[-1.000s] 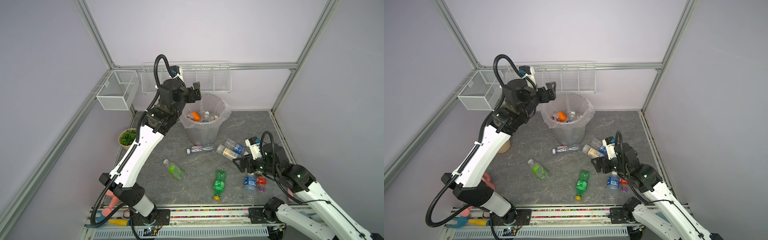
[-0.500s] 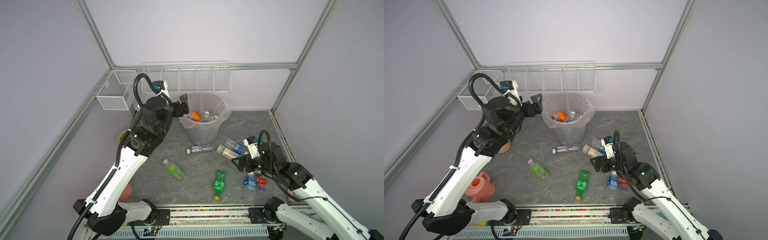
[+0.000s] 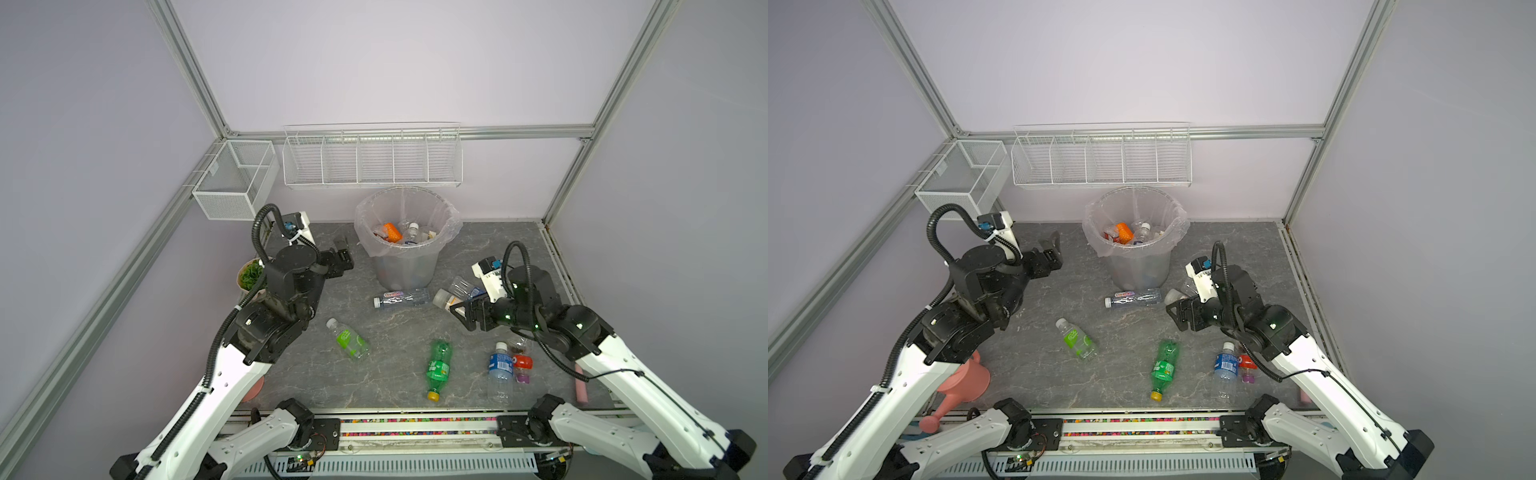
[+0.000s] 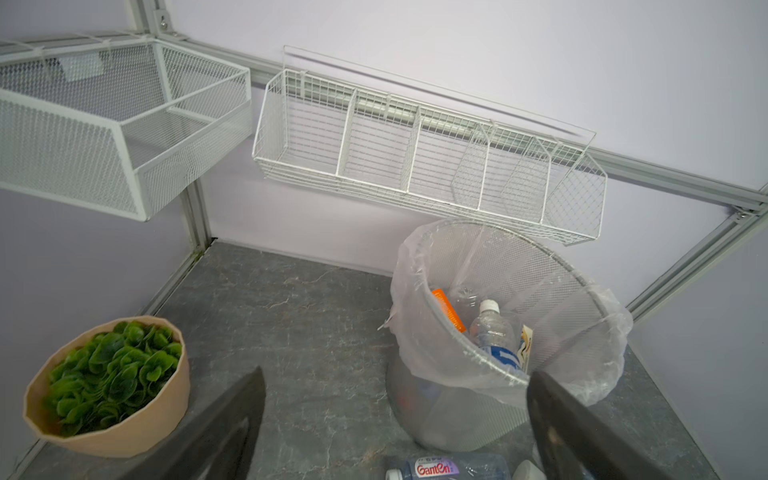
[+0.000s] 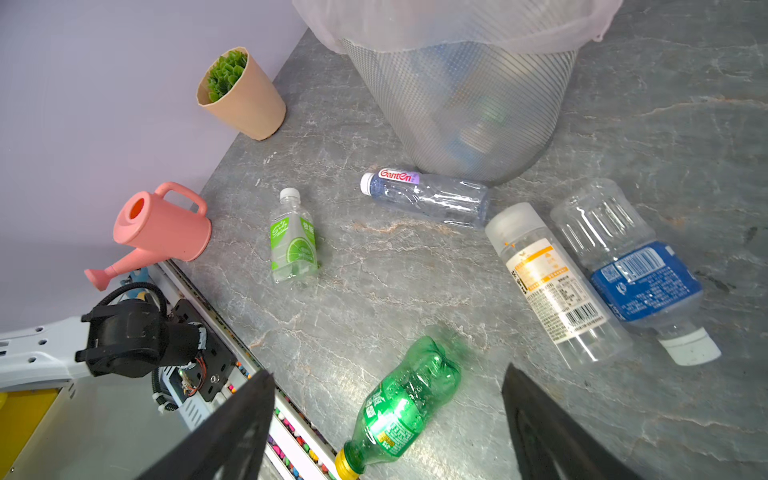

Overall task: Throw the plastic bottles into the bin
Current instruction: 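Withdraw the left gripper toward the robot while the right gripper rises toward the bin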

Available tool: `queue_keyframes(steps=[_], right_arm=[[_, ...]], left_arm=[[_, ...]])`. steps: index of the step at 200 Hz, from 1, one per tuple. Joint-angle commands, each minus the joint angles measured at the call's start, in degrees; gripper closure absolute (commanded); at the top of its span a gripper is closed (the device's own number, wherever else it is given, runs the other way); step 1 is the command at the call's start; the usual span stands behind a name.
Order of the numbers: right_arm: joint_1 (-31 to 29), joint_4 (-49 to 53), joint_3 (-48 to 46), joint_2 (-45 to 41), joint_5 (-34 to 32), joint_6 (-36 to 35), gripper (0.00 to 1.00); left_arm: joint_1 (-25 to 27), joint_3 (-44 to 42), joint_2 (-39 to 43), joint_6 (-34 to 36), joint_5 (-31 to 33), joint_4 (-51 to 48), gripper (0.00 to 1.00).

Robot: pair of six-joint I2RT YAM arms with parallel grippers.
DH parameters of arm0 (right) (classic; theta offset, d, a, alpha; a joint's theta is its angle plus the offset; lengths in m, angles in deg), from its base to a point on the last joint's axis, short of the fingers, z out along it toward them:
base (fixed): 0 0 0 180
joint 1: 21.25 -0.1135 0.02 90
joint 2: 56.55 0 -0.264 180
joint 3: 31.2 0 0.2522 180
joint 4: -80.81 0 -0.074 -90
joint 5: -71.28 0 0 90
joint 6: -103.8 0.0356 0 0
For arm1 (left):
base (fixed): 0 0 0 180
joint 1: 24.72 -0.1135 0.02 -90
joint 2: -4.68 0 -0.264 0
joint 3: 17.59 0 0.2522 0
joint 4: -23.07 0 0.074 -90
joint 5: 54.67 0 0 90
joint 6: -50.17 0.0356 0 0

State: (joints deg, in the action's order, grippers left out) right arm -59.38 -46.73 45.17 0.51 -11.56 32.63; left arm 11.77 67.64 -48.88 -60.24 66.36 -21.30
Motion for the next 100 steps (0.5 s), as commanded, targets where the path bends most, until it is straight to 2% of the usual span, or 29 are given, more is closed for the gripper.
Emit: queue_keyframes(steps=[1, 100], right_arm=[[-2.4, -2.2, 3.4, 2.9, 0.1, -2.0, 0.12], [-11.6, -5.9, 17.2, 20.0, -0.4, -4.0, 0.12]], left_arm=[[-1.4, -3.7, 3.2, -5.1, 1.7, -4.1, 0.03], [-4.9, -19.9, 17.1, -18.5, 1.6, -16.8, 0.03]])
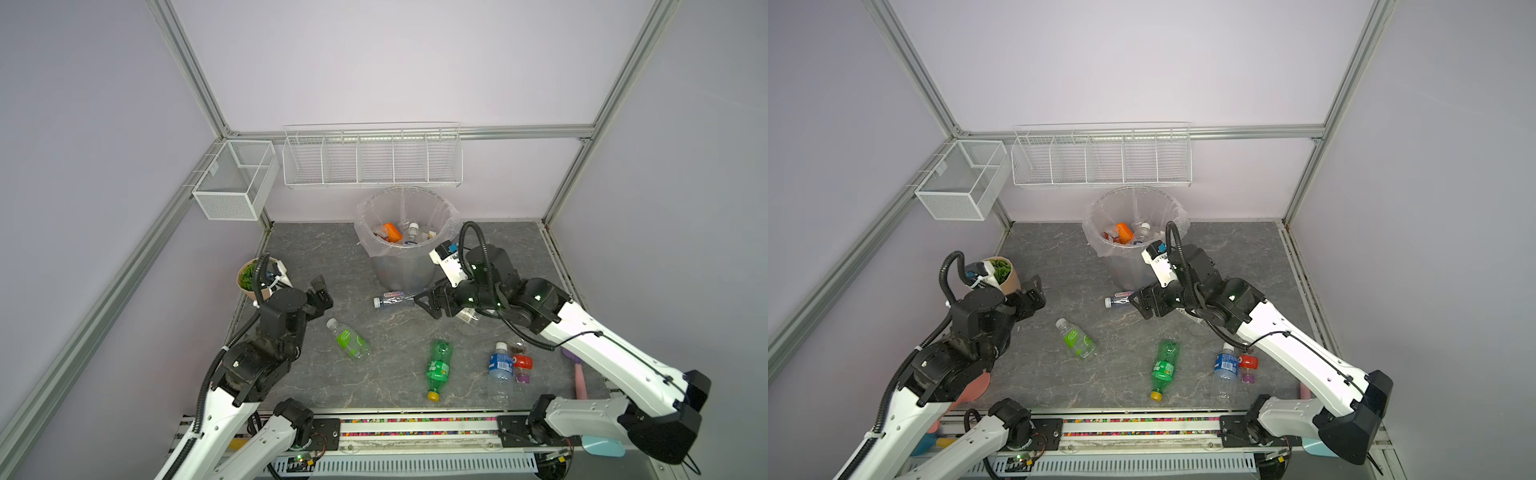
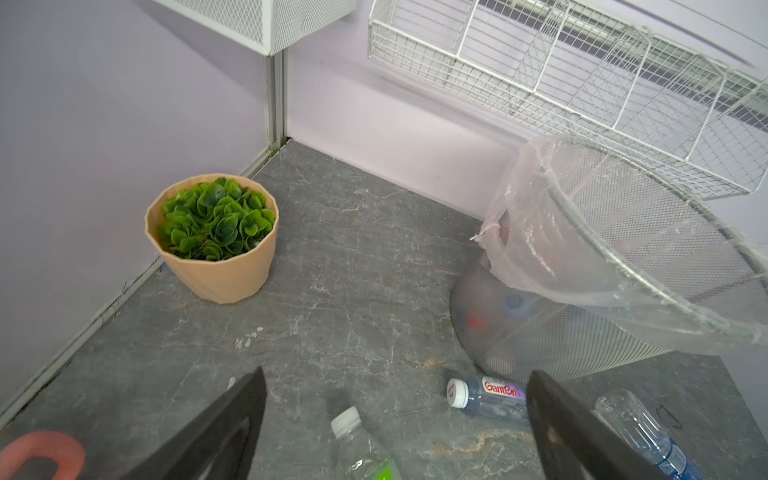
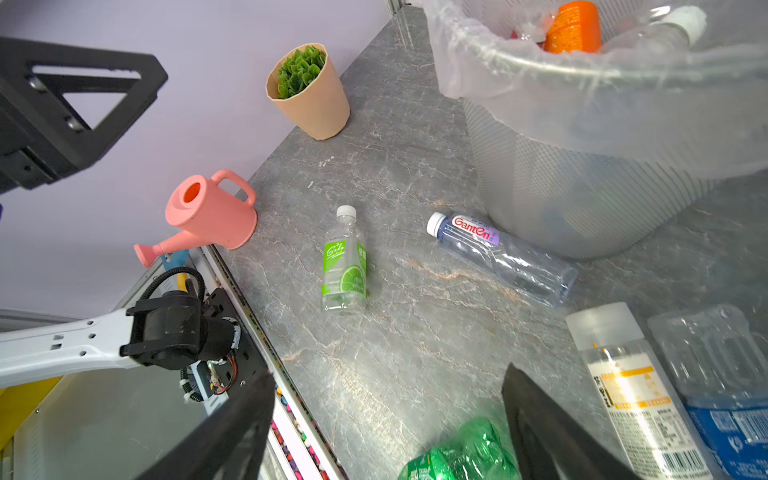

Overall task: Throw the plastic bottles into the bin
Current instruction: 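Withdraw the left gripper toward the robot while the right gripper rises toward the bin, then reach the right gripper across to the green-labelled soda bottle and lower onto it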

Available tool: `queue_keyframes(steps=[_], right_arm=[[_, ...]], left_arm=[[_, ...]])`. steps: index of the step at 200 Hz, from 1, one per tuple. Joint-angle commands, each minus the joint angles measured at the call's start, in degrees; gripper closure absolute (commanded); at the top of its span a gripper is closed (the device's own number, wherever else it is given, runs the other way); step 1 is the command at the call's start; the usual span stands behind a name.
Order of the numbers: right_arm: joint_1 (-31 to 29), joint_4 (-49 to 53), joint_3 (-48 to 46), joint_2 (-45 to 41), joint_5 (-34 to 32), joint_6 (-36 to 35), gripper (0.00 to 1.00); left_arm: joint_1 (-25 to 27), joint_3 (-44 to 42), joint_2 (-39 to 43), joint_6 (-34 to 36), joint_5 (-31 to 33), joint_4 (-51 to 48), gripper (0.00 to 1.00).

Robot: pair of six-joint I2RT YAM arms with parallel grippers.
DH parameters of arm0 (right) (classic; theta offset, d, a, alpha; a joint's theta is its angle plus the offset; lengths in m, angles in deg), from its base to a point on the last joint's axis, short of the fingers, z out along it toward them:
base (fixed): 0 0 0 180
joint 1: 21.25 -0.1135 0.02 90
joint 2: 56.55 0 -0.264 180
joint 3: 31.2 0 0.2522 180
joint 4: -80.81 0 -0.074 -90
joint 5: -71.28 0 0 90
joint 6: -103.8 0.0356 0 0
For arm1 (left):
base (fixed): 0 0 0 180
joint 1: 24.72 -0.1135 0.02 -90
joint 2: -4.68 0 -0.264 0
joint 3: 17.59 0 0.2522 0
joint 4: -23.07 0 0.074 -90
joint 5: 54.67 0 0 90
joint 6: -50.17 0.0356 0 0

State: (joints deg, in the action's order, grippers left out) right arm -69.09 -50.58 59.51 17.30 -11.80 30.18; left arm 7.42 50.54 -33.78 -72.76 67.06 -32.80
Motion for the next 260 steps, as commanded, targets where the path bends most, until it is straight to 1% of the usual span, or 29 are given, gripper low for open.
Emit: queue_keyframes(steps=[1, 31, 52, 90, 117, 196, 238, 260], right_arm=[[-2.0, -2.1, 2.9, 3.5, -0.2, -1.6, 0.12], [-4.4, -2.8, 6.6, 8.9, 0.3, -1.7, 0.12], [-5.8, -2.9, 8.9, 12.6, 1.0, -1.9, 0.12], [-8.0, -2.8, 13.9, 19.2, 2.0, -2.1, 0.12], [-9.3, -2.8, 17.2, 24.1, 3.3, -2.0, 0.12], [-12.0, 0.5, 25.3, 37.5, 6.1, -1.5, 0.12], [-14.1, 4.0, 30.5, 43.8, 3.8, -2.1, 0.12], [-15.1, 6.7, 33.4, 47.3, 2.1, -2.6, 0.12]], left_arm=[[-0.6, -2.9, 2.1, -6.1, 0.8, -5.5, 0.03], [-1.4, -5.7, 3.8, -10.2, 0.6, -9.0, 0.03], [-3.1, -7.0, 5.2, -12.1, -0.1, -10.6, 0.03], [-8.2, -10.0, 7.1, -15.2, -5.6, -12.7, 0.03], [-10.4, -12.4, 8.3, -17.4, -9.0, -13.4, 0.03], [-11.1, -15.7, 13.0, -23.3, -10.6, -15.5, 0.04], [-11.0, -17.0, 18.1, -25.5, -10.6, -17.5, 0.05], [-11.1, -17.2, 18.8, -25.8, -11.0, -17.4, 0.06]])
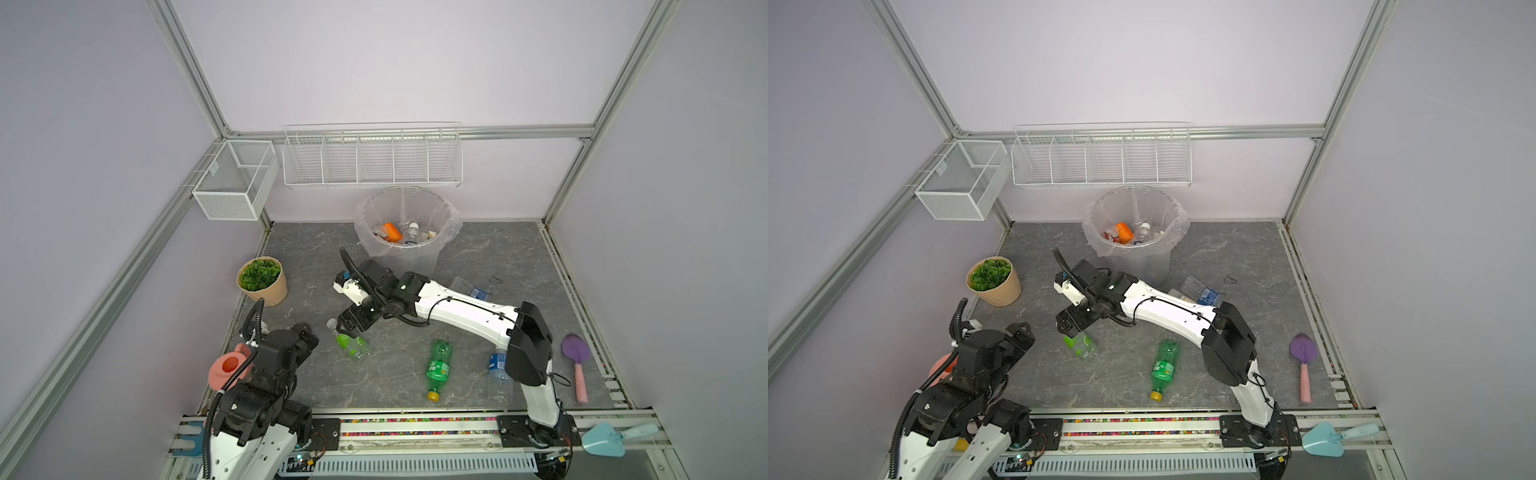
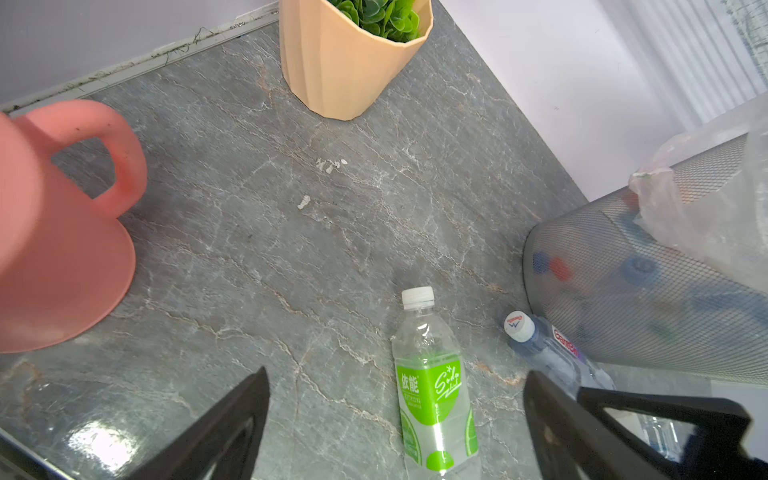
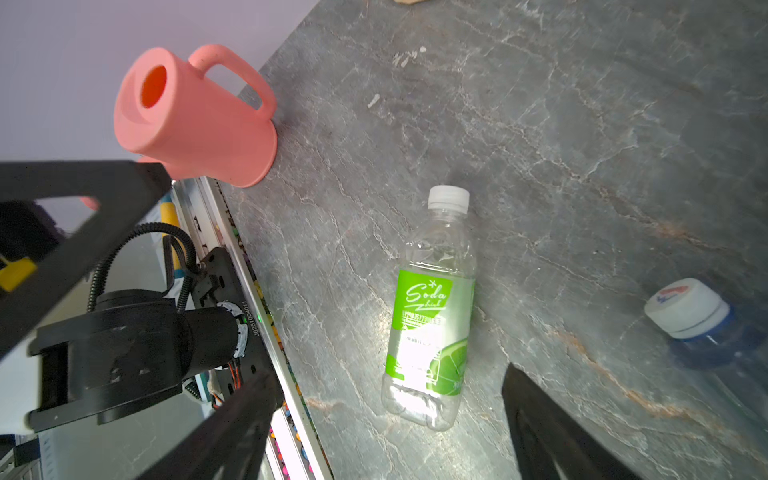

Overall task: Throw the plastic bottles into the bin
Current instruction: 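Reach the right gripper across to the green-labelled soda bottle and lower onto it, then close the right gripper on the green-labelled soda bottle and lift it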

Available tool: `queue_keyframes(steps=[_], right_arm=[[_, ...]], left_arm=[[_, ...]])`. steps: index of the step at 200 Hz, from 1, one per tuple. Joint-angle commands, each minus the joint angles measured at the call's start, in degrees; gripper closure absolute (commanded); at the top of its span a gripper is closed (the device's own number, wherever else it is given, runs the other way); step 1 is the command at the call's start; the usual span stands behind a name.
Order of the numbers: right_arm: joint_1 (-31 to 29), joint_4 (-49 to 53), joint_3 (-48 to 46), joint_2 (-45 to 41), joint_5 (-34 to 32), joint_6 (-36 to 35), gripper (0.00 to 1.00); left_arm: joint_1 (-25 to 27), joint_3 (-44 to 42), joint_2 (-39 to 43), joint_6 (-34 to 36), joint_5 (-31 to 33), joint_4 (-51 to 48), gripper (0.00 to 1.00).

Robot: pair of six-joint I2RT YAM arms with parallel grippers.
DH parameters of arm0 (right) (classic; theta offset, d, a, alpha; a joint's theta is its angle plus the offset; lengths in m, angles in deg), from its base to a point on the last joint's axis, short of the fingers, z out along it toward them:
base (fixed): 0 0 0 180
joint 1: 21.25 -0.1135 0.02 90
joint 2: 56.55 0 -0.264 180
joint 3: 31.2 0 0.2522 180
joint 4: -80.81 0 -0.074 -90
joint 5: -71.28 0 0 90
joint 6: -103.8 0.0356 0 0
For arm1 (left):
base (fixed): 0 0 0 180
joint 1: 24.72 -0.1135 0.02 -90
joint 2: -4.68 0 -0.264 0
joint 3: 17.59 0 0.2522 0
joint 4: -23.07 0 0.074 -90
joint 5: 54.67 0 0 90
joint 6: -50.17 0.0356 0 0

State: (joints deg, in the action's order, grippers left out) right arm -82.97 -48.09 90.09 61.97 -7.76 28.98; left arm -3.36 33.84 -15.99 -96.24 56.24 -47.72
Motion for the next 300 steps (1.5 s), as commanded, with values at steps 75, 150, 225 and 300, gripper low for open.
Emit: queue_keyframes(steps=[75, 150, 225, 300], right_arm=[[-2.9, 6.3, 5.4, 9.3, -7.1, 0.3, 0.12], [-4.0, 8.3, 6.7, 13.5, -10.0, 0.6, 0.12], [-5.3, 12.1, 12.8, 18.9, -16.4, 1.6, 0.09], [-5.3, 13.7, 15.1, 21.6, -17.4, 1.5, 0.15]], left_arm=[[-0.3, -0.9, 1.2, -1.7, -1.5, -2.1, 0.07], [-0.3, -1.1, 1.3, -1.7, -1.9, -1.8, 0.07], [-0.3, -1.5, 1.5, -1.6, -2.1, -1.5, 0.08], [-0.3, -1.5, 1.5, -1.4, -2.2, -1.3, 0.09]])
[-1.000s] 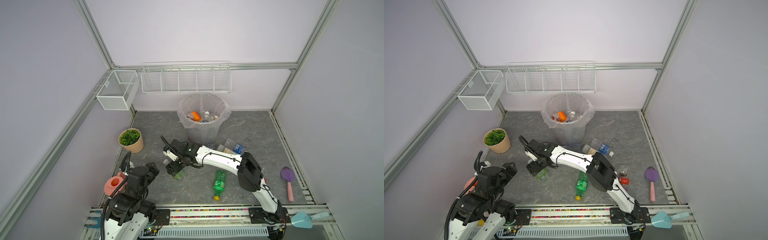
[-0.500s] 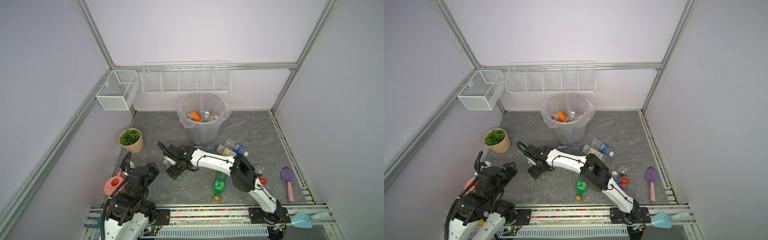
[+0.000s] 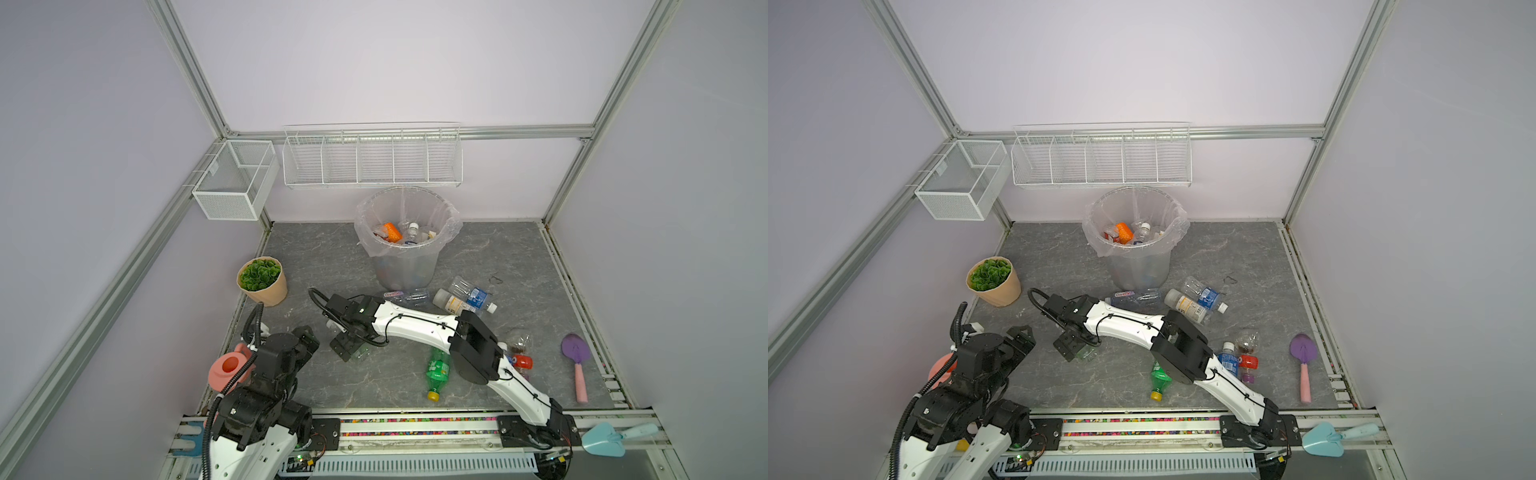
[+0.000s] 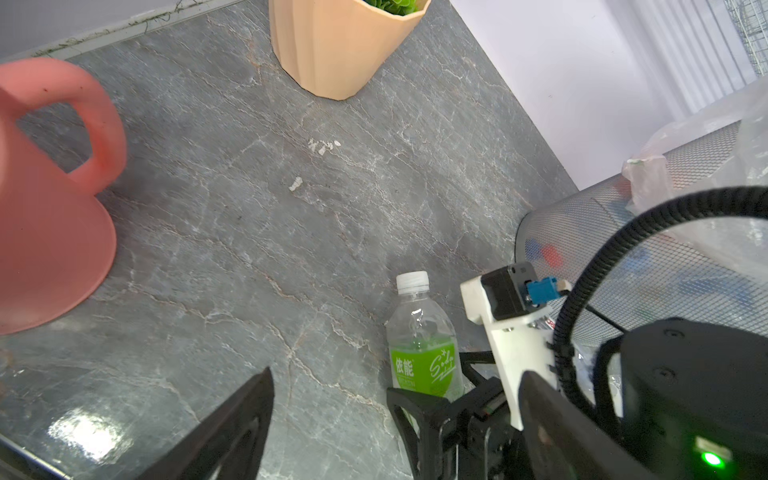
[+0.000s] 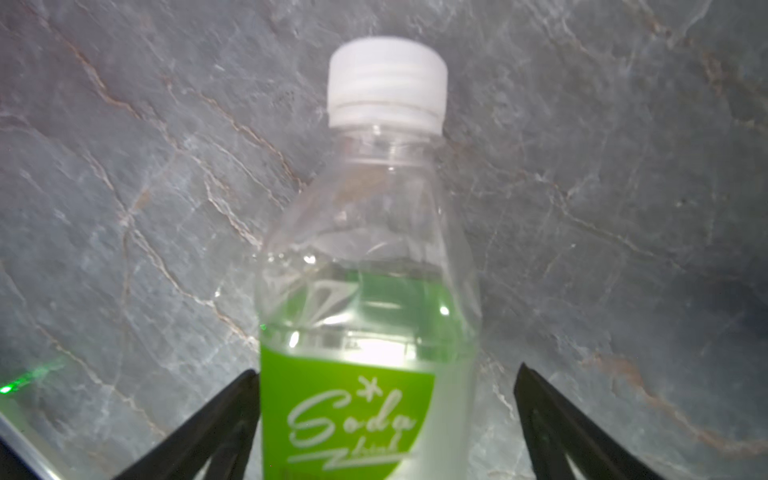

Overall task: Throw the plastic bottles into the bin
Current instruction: 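Close the right gripper on the green-labelled soda bottle and lift it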

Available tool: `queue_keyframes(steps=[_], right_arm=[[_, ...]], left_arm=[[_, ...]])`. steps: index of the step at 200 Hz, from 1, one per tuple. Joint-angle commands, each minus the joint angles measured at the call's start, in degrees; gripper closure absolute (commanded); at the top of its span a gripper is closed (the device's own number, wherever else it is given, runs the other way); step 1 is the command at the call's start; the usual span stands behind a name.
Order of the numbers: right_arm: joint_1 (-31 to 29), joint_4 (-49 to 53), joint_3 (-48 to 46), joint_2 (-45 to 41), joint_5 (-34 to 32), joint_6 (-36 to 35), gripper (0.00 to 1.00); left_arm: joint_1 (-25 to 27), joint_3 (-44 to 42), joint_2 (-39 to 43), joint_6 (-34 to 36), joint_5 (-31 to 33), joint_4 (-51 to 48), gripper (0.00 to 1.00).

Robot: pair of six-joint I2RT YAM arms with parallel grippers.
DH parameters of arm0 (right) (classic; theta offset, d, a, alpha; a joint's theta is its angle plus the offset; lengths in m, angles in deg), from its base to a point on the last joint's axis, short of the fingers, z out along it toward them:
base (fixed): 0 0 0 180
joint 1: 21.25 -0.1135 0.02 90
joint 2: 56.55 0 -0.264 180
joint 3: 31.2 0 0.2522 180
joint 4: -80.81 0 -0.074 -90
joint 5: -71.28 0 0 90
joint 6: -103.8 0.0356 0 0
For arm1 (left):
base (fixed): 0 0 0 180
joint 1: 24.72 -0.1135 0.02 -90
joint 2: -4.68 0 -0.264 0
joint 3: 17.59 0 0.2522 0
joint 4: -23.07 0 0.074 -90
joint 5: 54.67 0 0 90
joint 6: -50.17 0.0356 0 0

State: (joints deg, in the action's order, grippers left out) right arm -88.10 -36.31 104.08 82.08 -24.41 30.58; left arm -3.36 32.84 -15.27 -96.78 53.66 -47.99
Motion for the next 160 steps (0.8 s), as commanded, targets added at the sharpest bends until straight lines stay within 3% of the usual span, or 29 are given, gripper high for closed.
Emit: queue_keyframes(steps=[1, 30, 69, 136, 160], right_arm=[[-0.1, 1.9, 1.1, 1.5, -0.7, -0.1, 0.15], [-0.3, 1.9, 1.2, 1.4, -0.7, 0.1, 0.32], [-0.3, 1.9, 1.2, 0.7, -0.3, 0.2, 0.62], [-0.3, 1.4, 1.1, -6.7, -2.4, -1.4, 0.69], [-0.2, 1.2, 0.9, -9.9, -3.2, -2.4, 0.77]], left_arm=[[-0.3, -0.5, 0.8, -0.8, 0.4, -1.1, 0.09], [-0.3, -0.5, 0.9, -0.7, 0.3, -1.0, 0.09], [-0.3, -0.5, 0.9, -0.7, 0.3, -1.0, 0.10], [-0.3, -0.3, 0.9, -0.6, 0.4, -1.0, 0.11], [-0.3, -0.2, 0.9, -0.7, 0.4, -1.1, 0.11]])
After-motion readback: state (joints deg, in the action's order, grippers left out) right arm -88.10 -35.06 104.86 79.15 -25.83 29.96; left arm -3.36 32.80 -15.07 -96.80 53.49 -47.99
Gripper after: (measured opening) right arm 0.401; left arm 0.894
